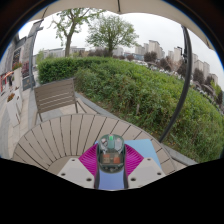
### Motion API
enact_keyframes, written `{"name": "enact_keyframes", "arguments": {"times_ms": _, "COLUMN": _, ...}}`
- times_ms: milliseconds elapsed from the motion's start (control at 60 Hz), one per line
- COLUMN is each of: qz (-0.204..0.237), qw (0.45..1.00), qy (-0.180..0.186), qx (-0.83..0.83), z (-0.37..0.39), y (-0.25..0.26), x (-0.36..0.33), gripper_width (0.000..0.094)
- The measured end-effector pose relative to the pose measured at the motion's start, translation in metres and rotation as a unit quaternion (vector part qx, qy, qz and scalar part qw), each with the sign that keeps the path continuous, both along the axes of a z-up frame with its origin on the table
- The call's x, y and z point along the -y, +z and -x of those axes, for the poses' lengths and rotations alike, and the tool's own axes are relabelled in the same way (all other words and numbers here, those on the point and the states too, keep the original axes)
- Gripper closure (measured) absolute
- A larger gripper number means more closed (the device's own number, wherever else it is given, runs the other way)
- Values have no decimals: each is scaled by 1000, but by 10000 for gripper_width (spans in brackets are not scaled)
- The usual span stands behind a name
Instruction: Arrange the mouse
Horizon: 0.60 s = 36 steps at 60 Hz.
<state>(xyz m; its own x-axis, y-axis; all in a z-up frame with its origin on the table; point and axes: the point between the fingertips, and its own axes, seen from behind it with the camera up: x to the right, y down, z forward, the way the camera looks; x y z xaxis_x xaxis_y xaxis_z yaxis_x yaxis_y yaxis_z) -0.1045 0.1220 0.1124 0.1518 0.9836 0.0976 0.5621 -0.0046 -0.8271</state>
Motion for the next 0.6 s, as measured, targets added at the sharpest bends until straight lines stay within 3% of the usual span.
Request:
{"name": "enact_keyframes", "arguments": {"times_ms": 167, "qz": 25, "qw": 999, "qy": -5, "qx": 36, "z": 28, "y": -74, "x": -72, "gripper_width": 612}}
{"name": "enact_keyframes", "arguments": {"times_ms": 333, "qz": 71, "qw": 996, "qy": -6, "qx": 57, "z": 28, "y": -122, "x": -87, "gripper_width": 564}}
{"name": "enact_keyframes", "arguments": {"times_ms": 450, "qz": 74, "qw": 995, "qy": 15, "qx": 65, "z": 25, "y": -126, "x": -83, "gripper_width": 437}}
{"name": "enact_keyframes", "arguments": {"times_ms": 467, "qz": 75, "qw": 995, "qy": 17, "qx": 66, "z": 24, "y": -125, "x": -83, "gripper_width": 383}}
{"name": "enact_keyframes", "arguments": {"times_ms": 517, "qz": 75, "qw": 994, "qy": 7, "qx": 75, "z": 17, "y": -119, "x": -86, "gripper_width": 98}}
{"name": "enact_keyframes", "arguments": {"times_ms": 600, "qz": 73, "qw": 993, "qy": 2, "qx": 90, "z": -2, "y": -101, "x": -85, "gripper_width": 96}}
